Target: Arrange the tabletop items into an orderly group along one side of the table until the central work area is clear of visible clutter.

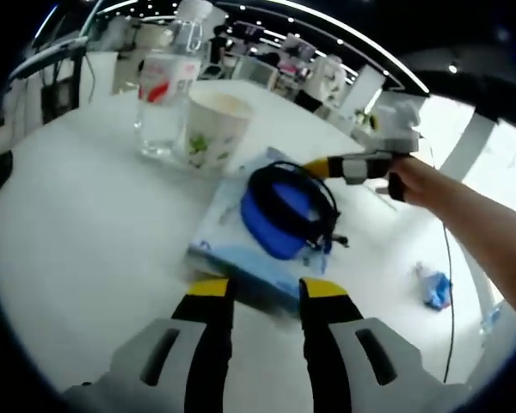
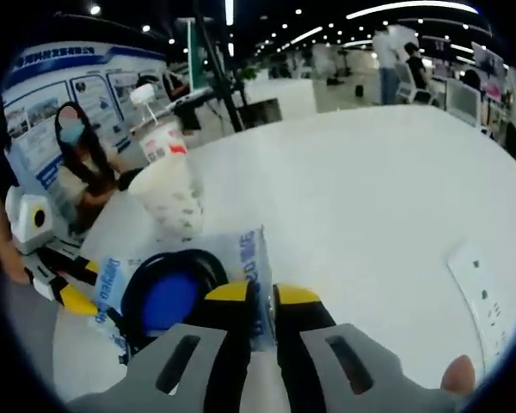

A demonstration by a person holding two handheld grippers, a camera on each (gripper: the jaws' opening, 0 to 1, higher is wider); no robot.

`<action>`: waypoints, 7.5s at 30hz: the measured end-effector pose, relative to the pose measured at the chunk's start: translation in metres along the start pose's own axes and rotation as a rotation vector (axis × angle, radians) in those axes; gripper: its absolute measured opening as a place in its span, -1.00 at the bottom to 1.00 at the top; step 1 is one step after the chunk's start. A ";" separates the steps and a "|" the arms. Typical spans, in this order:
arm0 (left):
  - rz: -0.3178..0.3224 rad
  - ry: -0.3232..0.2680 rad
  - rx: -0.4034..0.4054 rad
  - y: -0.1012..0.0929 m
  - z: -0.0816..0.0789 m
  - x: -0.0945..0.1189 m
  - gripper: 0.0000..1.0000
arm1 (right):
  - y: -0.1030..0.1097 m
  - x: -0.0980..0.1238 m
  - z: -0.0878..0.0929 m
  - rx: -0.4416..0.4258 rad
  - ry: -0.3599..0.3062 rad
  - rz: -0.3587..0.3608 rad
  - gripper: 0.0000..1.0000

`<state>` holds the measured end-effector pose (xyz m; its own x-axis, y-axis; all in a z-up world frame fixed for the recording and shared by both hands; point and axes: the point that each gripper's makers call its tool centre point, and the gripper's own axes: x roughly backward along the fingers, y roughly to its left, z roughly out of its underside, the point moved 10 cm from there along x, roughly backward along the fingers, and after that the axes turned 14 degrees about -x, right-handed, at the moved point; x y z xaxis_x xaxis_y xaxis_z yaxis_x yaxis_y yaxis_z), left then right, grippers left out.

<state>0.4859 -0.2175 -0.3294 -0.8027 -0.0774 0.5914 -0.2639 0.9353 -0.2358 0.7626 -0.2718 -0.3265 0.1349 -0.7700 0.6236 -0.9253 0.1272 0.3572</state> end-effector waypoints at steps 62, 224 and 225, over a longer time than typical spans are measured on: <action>0.190 0.098 -0.268 0.020 -0.035 -0.016 -1.00 | 0.038 0.096 0.072 -0.227 -0.167 0.241 -0.98; 0.744 -0.076 -0.656 -0.062 -0.065 -0.002 0.11 | 0.156 0.216 0.174 -0.472 -0.303 0.693 -0.37; 0.748 -0.073 -0.652 -0.063 -0.063 -0.003 0.12 | 0.158 0.215 0.175 -0.473 -0.300 0.692 -0.37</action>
<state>0.5385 -0.2547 -0.2672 -0.6790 0.6091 0.4098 0.6517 0.7571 -0.0455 0.5837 -0.5268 -0.2577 -0.5603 -0.5478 0.6212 -0.5131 0.8184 0.2589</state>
